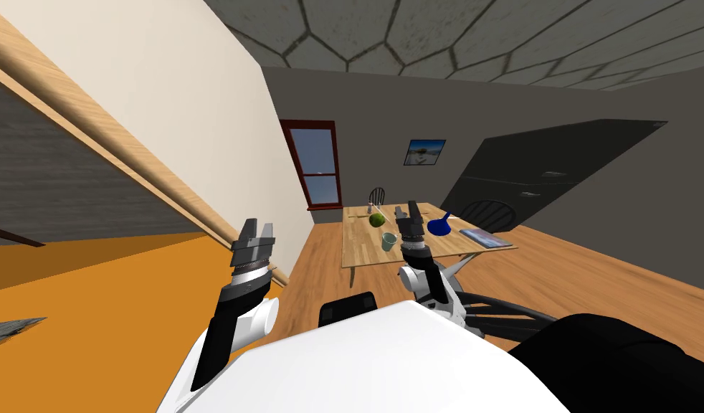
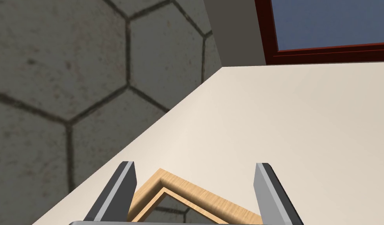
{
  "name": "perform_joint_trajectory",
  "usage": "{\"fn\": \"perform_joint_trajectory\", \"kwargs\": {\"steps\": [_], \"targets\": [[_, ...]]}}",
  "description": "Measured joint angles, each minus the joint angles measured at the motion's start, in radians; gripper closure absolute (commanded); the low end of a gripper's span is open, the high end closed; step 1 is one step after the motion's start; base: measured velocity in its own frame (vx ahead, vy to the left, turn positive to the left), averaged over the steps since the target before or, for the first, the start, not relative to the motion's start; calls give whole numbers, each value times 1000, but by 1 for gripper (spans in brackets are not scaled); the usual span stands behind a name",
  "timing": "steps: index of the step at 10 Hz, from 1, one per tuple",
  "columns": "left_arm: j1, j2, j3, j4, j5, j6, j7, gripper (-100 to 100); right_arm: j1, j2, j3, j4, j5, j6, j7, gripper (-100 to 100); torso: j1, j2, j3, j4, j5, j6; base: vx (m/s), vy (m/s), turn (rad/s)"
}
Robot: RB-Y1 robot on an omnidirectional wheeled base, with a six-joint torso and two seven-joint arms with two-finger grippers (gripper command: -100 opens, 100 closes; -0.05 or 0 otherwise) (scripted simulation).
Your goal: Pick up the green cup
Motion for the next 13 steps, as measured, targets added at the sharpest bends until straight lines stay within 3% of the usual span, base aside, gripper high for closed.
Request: {"fn": "perform_joint_trajectory", "kwargs": {"steps": [6, 13], "targets": [[0, 0, 0, 0, 0, 0, 0, 0, -15, -151, 3, 76, 19, 38, 41, -100, 0, -1, 0, 0, 0, 0, -12, 97, -6], [0, 0, 0, 0, 0, 0, 0, 0, -27, -351, 16, 207, 58, 91, 106, -100, 2, -1, -1, 0, 1, 0, -9, 130, 6]]}}
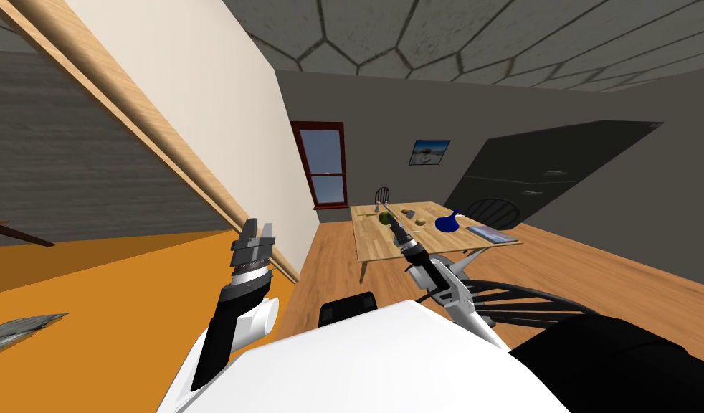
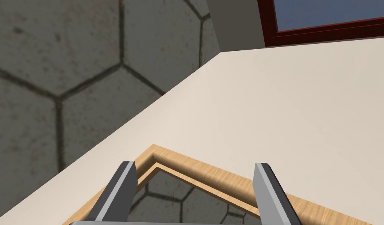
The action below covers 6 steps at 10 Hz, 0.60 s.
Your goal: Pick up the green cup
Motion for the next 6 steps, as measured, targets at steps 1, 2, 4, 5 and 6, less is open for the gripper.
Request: {"fn": "perform_joint_trajectory", "kwargs": {"steps": [1, 2, 4, 5, 6], "targets": [[0, 0, 0, 0, 0, 0, 0, 0, 9, -30, 3, 7, 8, 14, 10, -100, 1, 0, 0, 0, 0, 0, -5, 97, 0], [0, 0, 0, 0, 0, 0, 0, 0, 7, -53, 4, 24, 12, 19, 17, -100, -1, 0, 0, 0, 0, 0, -25, 129, 27], [0, 0, 0, 0, 0, 0, 0, 0, -13, -102, 15, 80, 27, 30, 36, -100, 0, 1, 0, 0, 0, 0, -11, 114, 25], [0, 0, 0, 0, 0, 0, 0, 0, -3, -132, 15, 111, 35, 28, 47, -100, 0, 0, 0, 0, 0, 0, 7, 93, 11], [0, 0, 0, 0, 0, 0, 0, 0, -5, -153, 18, 128, 40, 30, 54, -100, -2, -1, 0, 0, 0, 0, 5, 112, 45]]}}
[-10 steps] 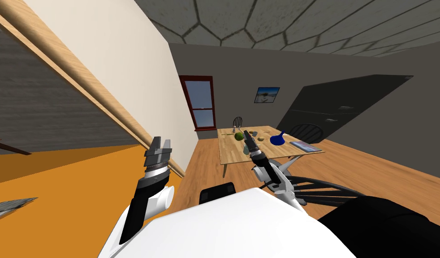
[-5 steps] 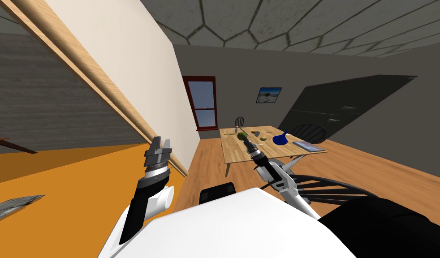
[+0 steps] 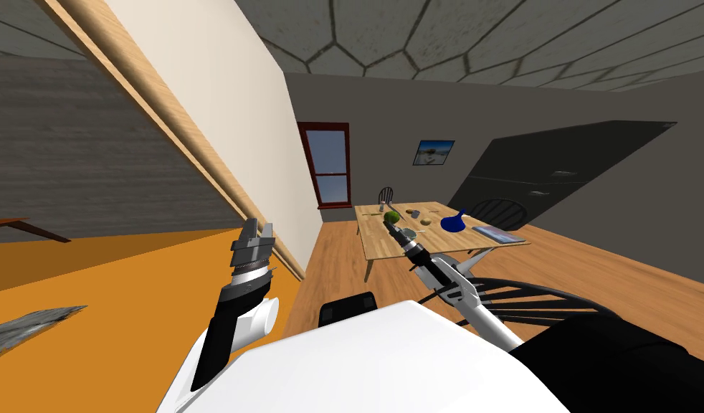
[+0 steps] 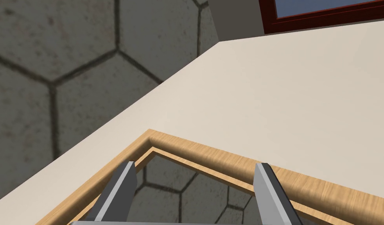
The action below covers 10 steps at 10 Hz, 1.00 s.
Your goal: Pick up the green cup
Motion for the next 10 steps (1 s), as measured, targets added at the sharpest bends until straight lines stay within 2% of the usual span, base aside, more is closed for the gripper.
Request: {"fn": "perform_joint_trajectory", "kwargs": {"steps": [3, 5, 7, 9, 10], "targets": [[0, 0, 0, 0, 0, 0, 0, 0, -5, -76, 15, 61, 27, 30, 30, -100, 2, 1, 0, 0, 0, 0, -4, 111, 33], [0, 0, 0, 0, 0, 0, 0, 0, -14, -128, 24, 120, 42, 36, 45, -100, 2, 1, 0, 0, 0, 0, 2, 108, 42], [0, 0, 0, 0, 0, 0, 0, 0, 1, -180, 26, 158, 57, 40, 60, -100, 0, 0, 0, 0, 0, 0, 12, 94, 50], [0, 0, 0, 0, 0, 0, 0, 0, -14, -222, 43, 237, 77, 32, 79, -100, 0, 0, 0, 0, 0, 0, 9, 100, 61], [0, 0, 0, 0, 0, 0, 0, 0, -13, -244, 46, 259, 83, 38, 84, -100, 0, 0, 0, 0, 0, 0, 19, 98, 85]]}}
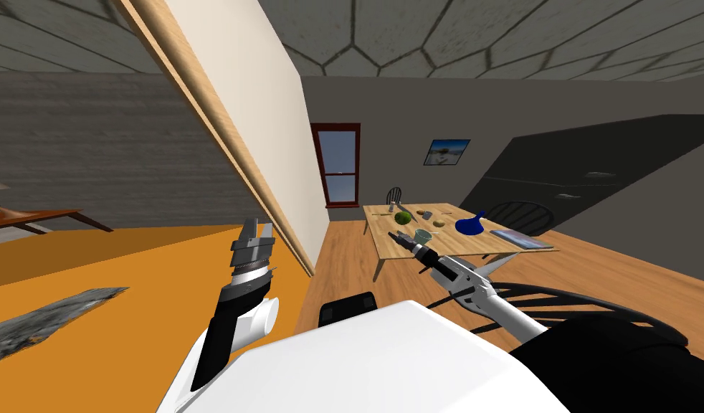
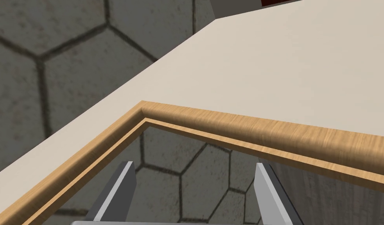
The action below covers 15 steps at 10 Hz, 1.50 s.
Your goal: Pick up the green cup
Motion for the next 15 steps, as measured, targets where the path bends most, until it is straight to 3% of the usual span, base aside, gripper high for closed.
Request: {"fn": "perform_joint_trajectory", "kwargs": {"steps": [6, 15], "targets": [[0, 0, 0, 0, 0, 0, 0, 0, 13, -141, 29, 158, 53, 0, 34, -100, -3, 0, 0, 0, -1, 0, 14, 59, 55], [0, 0, 0, 0, 0, 0, 0, 0, 31, -254, 71, 368, 114, -27, 65, -100, -5, 0, 0, 0, -1, 0, 16, 33, 73]]}}
